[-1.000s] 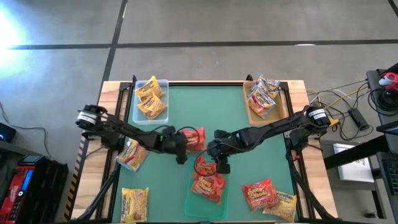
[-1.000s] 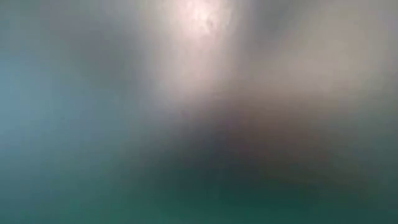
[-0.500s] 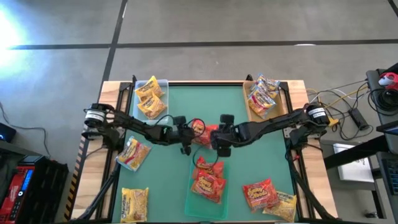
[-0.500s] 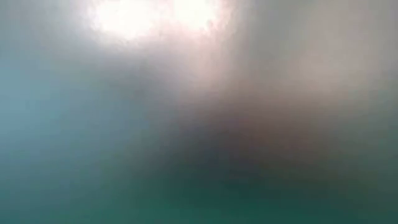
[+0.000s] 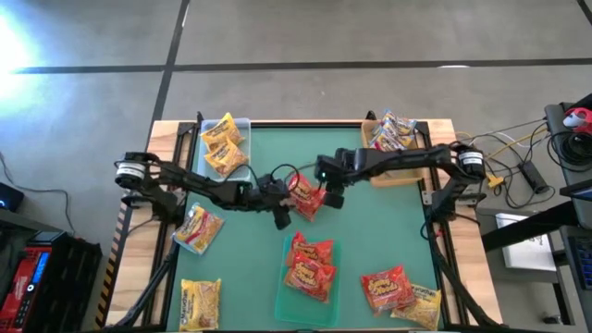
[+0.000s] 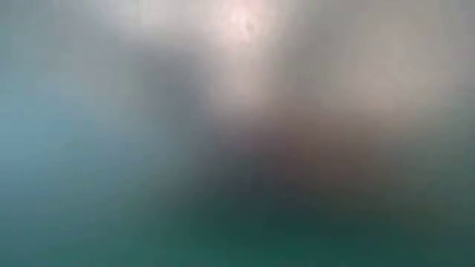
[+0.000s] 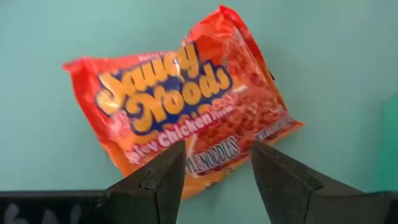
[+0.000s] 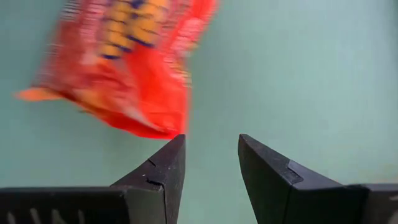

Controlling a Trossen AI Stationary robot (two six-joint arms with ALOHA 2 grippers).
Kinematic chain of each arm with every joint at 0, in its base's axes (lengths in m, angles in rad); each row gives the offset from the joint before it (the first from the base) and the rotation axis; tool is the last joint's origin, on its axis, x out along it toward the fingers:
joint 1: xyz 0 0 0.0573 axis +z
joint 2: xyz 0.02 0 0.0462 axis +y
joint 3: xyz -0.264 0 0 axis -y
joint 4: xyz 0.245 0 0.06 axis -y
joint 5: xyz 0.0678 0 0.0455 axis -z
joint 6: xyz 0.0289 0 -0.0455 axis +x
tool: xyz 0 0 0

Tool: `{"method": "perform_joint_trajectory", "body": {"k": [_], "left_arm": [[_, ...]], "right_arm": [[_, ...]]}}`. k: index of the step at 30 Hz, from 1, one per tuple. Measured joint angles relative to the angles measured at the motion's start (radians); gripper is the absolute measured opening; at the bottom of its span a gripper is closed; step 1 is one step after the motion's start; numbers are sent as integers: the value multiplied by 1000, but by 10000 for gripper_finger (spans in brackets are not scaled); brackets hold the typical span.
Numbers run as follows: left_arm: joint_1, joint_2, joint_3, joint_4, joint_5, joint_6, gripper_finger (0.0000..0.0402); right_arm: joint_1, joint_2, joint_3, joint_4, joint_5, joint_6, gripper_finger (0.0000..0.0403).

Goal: Sort Maruchan noodles
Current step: Put the red noodle pack into the green bin

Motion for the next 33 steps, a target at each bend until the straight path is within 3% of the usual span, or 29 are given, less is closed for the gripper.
{"method": "perform_joint_trajectory", "body": {"k": [4,7,14,19,25,33], "left_arm": [[0,39,0,17,-7,-74,166],[2,58,0,42,-12,-94,166],[7,115,3,47,-68,-119,166],[26,158,4,69,-96,-143,166],[49,181,5,87,-126,-143,166],[54,181,2,78,-145,-123,166]], "right_arm": [[-64,0,-36,126,-264,-48,137],[-99,0,-56,192,-366,-43,137],[-137,0,-93,315,-367,-34,137],[-136,0,-99,352,-260,59,137],[-137,0,-77,348,-250,131,138],[-227,7,-76,343,-416,185,189]]}}
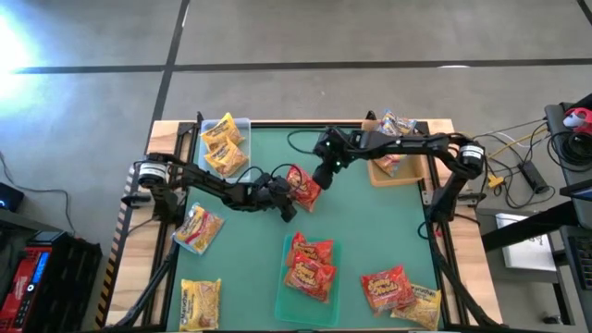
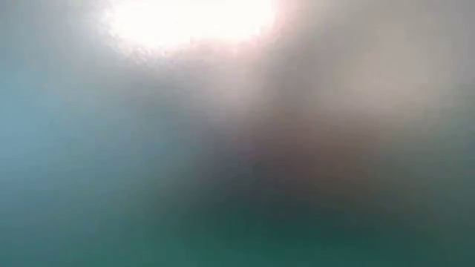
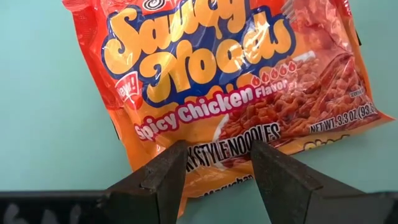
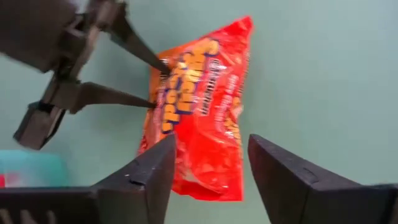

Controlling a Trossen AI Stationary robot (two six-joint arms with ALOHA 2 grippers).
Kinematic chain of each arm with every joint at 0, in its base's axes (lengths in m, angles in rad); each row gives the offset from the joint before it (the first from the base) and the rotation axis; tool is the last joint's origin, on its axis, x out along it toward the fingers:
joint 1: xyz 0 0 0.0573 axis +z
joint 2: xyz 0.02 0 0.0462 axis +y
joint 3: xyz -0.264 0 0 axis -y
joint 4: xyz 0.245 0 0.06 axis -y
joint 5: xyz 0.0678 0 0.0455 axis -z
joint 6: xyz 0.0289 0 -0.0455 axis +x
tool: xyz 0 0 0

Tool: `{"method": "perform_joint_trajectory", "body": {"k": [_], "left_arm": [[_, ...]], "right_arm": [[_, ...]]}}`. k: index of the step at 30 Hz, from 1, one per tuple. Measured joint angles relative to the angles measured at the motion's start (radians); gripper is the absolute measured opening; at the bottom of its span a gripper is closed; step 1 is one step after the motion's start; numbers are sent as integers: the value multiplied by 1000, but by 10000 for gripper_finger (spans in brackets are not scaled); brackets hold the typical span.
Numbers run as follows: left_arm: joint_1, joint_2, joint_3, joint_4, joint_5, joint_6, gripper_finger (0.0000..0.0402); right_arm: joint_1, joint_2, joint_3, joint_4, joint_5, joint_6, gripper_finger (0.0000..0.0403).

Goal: Sort Maruchan noodles
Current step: Put the red noodle pack into the green bin

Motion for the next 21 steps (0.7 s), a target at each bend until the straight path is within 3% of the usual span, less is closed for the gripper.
{"method": "perform_joint_trajectory", "body": {"k": [7,11,21], "left_arm": [[0,0,-5,-4,1,5,166],[4,0,-6,-6,3,6,166],[5,1,-7,-7,4,10,166]], "right_arm": [[-61,1,-8,11,-24,25,259],[-56,1,-50,110,-25,42,288],[-51,1,-200,393,-26,142,297]]}}
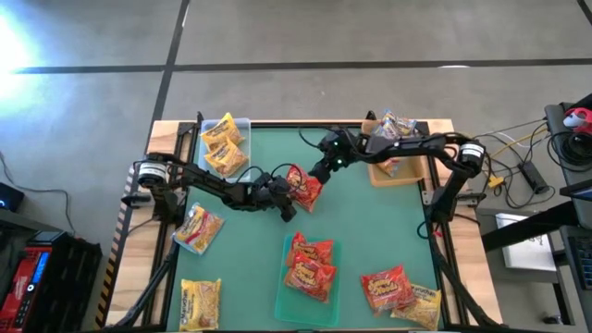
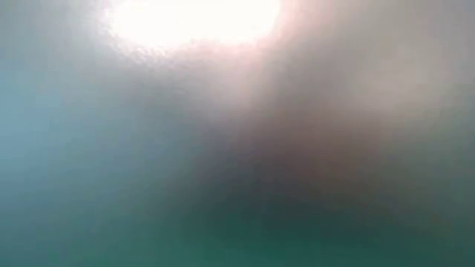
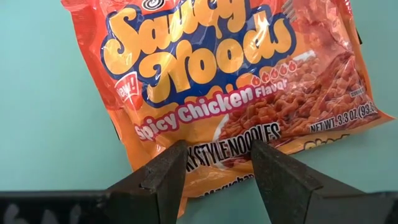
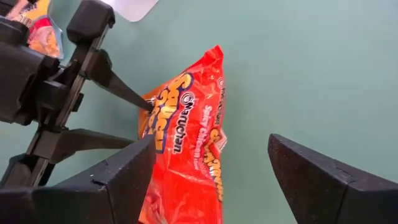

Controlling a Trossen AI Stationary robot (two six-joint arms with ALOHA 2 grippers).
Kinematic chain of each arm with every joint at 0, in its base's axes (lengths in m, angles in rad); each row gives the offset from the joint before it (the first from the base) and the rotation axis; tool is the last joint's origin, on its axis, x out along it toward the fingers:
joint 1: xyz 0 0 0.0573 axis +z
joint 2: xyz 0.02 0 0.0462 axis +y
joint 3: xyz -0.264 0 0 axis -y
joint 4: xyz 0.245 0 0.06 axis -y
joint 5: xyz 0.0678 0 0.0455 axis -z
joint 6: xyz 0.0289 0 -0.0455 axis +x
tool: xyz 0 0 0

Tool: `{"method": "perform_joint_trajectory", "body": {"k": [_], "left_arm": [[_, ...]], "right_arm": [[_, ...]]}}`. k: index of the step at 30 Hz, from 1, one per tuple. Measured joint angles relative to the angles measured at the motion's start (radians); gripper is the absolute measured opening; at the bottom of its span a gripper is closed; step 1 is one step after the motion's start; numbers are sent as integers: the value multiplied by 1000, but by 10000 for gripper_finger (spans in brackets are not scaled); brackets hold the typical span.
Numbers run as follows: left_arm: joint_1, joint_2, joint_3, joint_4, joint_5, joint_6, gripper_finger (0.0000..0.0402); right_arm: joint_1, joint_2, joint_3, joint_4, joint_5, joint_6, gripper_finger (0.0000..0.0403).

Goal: Sort Maruchan noodles
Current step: Put the red noodle pack into the green bin

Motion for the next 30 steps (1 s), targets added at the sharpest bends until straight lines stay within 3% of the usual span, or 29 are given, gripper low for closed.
{"method": "perform_joint_trajectory", "body": {"k": [13,22,30], "left_arm": [[2,1,-2,25,0,7,166],[5,2,-2,27,-1,8,166],[5,2,-2,27,-1,8,166]], "right_arm": [[51,0,-169,322,18,119,297],[98,0,-186,351,140,133,293],[105,0,-189,352,167,153,293]]}}
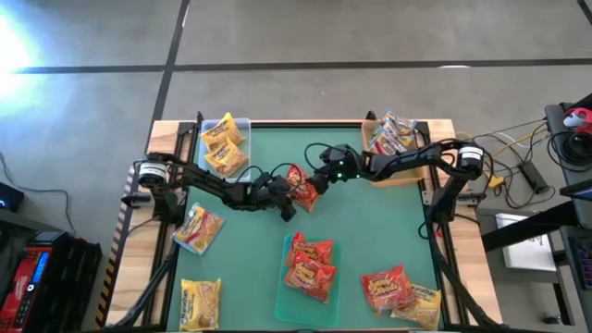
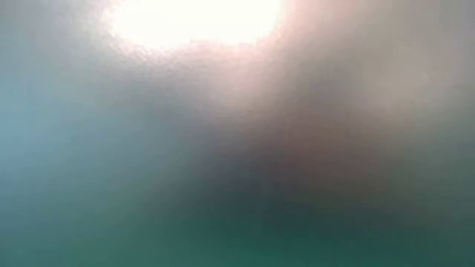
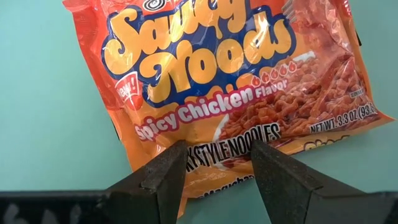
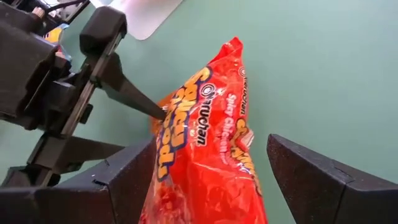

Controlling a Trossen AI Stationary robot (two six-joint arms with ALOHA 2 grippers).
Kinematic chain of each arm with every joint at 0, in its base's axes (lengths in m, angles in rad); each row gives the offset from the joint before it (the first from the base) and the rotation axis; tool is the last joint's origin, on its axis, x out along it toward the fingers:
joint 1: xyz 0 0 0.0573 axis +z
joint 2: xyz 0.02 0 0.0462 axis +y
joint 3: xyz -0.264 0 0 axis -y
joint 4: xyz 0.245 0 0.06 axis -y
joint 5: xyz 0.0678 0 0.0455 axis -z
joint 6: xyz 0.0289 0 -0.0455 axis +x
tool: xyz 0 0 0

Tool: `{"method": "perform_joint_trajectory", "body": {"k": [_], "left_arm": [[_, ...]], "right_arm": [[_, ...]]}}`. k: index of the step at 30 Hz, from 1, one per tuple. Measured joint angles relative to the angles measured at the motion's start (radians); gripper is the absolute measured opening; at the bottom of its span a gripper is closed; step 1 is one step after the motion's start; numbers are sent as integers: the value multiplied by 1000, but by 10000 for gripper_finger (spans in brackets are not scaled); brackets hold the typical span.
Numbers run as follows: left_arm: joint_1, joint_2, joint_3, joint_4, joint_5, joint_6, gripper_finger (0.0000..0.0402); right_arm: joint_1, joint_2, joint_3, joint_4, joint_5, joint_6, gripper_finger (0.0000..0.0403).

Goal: Sort Maruchan noodles
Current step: Put the red noodle pack into the green bin

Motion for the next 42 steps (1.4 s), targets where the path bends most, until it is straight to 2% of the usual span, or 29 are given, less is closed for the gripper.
{"method": "perform_joint_trajectory", "body": {"k": [5,13,25,30,42], "left_arm": [[0,0,0,1,0,0,166],[1,0,0,-2,-4,13,166],[1,0,-2,-5,-23,15,166],[1,0,-2,-3,-25,15,166],[0,-45,-6,-19,-19,39,166]], "right_arm": [[17,64,-1,77,-3,39,293],[18,172,52,128,-83,47,292],[19,202,69,118,-160,62,285],[19,202,68,115,-165,62,251],[18,180,68,86,-199,58,135]]}}
